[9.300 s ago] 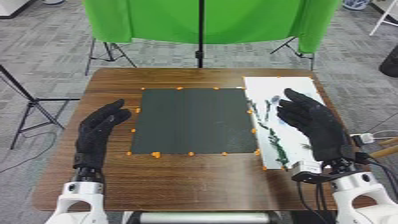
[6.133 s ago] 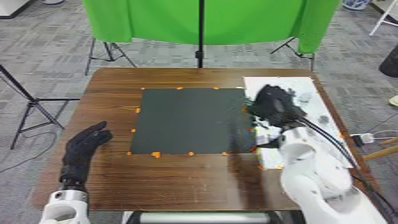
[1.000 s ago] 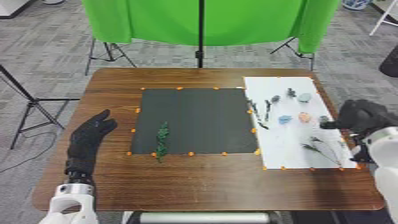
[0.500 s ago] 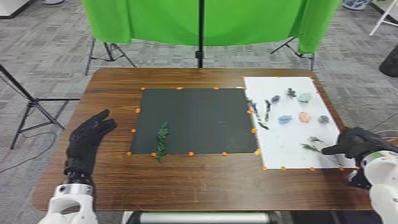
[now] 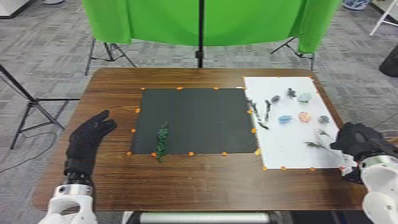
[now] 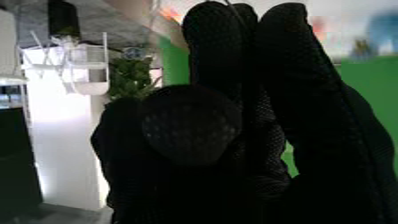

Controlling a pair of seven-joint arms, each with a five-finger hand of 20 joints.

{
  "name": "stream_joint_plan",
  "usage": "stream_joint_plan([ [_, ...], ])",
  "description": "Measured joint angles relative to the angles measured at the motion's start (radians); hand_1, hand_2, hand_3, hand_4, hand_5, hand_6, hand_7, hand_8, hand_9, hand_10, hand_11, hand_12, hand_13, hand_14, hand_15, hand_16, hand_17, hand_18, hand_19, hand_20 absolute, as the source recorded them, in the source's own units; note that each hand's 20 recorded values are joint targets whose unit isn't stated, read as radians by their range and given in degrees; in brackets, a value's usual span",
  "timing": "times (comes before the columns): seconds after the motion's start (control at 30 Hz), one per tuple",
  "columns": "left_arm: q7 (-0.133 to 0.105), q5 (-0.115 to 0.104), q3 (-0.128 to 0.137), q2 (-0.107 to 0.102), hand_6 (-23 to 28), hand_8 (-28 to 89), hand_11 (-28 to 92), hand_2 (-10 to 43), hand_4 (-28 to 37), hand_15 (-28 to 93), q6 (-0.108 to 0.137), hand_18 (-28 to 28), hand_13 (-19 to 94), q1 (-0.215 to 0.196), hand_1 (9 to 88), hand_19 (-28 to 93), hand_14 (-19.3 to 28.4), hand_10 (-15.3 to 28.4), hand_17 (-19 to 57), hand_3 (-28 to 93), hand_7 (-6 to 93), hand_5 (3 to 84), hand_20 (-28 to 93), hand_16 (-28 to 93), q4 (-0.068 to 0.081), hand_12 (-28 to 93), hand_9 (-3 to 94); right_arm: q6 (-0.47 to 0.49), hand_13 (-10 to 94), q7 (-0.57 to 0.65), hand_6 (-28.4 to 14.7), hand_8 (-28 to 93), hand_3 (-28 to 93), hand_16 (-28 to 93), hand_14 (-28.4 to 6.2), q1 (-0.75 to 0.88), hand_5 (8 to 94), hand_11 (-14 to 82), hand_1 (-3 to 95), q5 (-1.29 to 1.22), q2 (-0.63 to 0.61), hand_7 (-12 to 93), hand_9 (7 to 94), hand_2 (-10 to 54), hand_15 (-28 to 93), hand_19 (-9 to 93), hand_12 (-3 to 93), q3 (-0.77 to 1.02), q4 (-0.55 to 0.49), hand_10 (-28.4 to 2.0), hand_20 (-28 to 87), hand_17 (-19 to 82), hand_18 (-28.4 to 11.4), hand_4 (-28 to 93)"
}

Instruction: Arrange flowers

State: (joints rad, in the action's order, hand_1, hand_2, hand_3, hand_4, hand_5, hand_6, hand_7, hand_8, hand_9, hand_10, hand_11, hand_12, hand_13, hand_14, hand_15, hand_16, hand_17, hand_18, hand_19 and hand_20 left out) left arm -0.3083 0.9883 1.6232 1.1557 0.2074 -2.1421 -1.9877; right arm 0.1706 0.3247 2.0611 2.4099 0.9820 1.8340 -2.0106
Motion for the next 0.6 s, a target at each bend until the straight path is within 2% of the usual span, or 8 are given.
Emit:
stream_joint_plan([
  [0.17, 0.000, -0.001, 0.000, 0.000, 2.4, -5, 20, -2.2, -15.6, 15, 0.000, 10.5, 40, -0.003, 27.8, 3, 15.8, 12.9, 10.4, 65, 14.7, 46.4, 23, 4, -0.002, 17, 46.1, -0.099, 94, 0.063, 0.4, 13, 53, 28, -1.1, -0.032, 83.3, 33.1, 58.9, -0.133, 0.005, 25, 93.6, -9.5, 58, 93, 23.5, -0.052, -0.106, -8.9, 53, 66, -10.1, -13],
  [0.3, 0.000, -0.001, 0.000, 0.000, 2.5, -5, 20, -2.2, -15.6, 15, 0.000, 10.5, 40, -0.005, 27.8, 3, 15.8, 12.9, 10.4, 65, 14.5, 46.3, 23, 4, -0.002, 17, 46.1, -0.128, 94, 0.082, 0.1, 13, 54, 27, -1.0, -0.159, 83.6, 33.3, 58.8, -0.156, 0.005, 25, 93.7, -9.5, 58, 93, 23.4, -0.220, -0.146, -9.0, 53, 67, -10.1, -13],
  [0.43, 0.003, 0.000, 0.000, 0.000, 2.5, -5, 20, -2.2, -15.6, 15, -0.004, 10.5, 40, -0.004, 27.8, 3, 15.7, 12.9, 10.3, 65, 14.3, 46.3, 23, 4, -0.002, 17, 46.0, -0.125, 94, 0.090, -0.1, 13, 54, 27, -0.9, -0.335, 83.7, 33.9, 58.7, -0.155, 0.036, 25, 93.7, -9.5, 58, 93, 23.4, -0.427, -0.112, -9.3, 53, 67, -10.0, -12],
  [0.6, 0.012, 0.001, 0.000, 0.001, 2.5, -5, 20, -2.2, -15.6, 15, -0.012, 10.6, 40, -0.003, 27.8, 2, 15.8, 12.9, 10.3, 65, 14.3, 46.4, 23, 4, -0.002, 17, 46.1, -0.108, 94, 0.100, -0.4, 14, 54, 26, -0.9, -0.513, 84.1, 34.6, 58.8, -0.153, 0.160, 24, 93.7, -9.5, 59, 93, 23.3, -0.622, 0.000, -9.6, 54, 67, -10.0, -12],
])
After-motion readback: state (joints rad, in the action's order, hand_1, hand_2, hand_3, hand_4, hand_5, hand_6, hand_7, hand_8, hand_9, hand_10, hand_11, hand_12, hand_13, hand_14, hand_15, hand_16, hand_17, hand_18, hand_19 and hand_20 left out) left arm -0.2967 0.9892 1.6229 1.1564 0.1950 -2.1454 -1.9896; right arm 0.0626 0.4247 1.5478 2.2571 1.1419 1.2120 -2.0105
